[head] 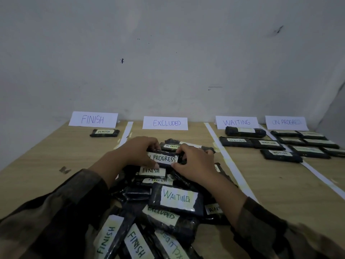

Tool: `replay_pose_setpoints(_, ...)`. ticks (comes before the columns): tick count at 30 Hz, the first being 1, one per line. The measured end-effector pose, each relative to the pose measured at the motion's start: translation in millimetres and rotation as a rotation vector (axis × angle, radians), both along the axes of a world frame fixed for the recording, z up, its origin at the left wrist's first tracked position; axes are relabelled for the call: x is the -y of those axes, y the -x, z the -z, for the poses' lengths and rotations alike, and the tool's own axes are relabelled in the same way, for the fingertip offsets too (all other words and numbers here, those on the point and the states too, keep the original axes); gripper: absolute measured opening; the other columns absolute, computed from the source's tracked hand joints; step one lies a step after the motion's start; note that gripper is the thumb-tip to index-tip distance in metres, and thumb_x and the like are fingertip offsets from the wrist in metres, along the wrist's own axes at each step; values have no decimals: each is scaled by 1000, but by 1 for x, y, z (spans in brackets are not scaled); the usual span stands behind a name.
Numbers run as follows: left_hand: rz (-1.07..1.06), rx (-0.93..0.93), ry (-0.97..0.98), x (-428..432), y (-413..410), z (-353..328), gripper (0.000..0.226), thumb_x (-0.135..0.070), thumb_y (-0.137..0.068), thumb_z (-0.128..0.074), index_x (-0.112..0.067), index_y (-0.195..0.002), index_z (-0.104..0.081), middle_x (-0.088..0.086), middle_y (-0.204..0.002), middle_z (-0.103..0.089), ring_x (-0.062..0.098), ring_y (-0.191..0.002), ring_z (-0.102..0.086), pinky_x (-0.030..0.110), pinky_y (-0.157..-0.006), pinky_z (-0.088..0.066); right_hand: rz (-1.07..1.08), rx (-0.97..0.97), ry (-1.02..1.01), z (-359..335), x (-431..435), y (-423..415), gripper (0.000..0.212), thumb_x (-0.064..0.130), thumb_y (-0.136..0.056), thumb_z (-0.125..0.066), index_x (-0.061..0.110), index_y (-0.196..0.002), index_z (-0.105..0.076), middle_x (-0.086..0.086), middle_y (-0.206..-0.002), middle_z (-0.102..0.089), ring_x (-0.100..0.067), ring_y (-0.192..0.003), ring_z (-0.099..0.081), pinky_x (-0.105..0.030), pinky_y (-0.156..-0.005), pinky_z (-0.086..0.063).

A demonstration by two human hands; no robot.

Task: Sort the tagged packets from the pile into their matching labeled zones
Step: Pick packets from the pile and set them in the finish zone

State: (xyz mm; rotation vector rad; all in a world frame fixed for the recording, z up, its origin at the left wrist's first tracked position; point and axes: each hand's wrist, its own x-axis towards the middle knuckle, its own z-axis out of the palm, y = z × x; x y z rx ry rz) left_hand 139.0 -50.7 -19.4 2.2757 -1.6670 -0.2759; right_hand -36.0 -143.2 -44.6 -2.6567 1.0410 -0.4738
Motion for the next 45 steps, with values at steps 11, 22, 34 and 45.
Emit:
replay_pose_setpoints(11, 17, -150, 227, 7, 7, -20, 21, -21, -82, -70, -29, -100, -63, -6, -102, -65, 12, -101, -59, 28, -89, -45, -37, 377, 82, -3, 14, 9, 31, 41, -83, -63, 34, -112, -54, 15, -108, -60, -9, -102, -55, -41, -106, -24)
replay_pose_setpoints(22, 141, -197, 198, 41, 63, -33, 49, -27, -80, -74, -27, -123, -51, -6, -107, -60, 15, -99, -61, 29, -85, -50, -163, 156, 426, -23, 52, 58, 59, 50, -74, -70, 28, -126, -54, 9, -118, -55, -14, -113, -50, -43, -108, -21)
replay_pose_setpoints(34, 283, 72, 120, 110, 142, -20, 76, -45, -79, -70, -26, -142, -32, -3, -142, -42, 17, -128, -42, 34, -103, -38, 120, -20, 406, -30, 124, 187, 59, 52, -76, -68, 32, -129, -50, 11, -127, -53, -12, -121, -46, -38, -104, -21)
replay_pose_setpoints(45, 369, 311, 138, 184, 240, -7, 67, -55, -83, -59, -24, -138, -38, 0, -138, -44, 21, -126, -43, 39, -100, -41, 345, -110, 302, -21, 177, 303, 61, 49, -77, -69, 33, -131, -47, 10, -132, -51, -13, -124, -44, -38, -100, -26)
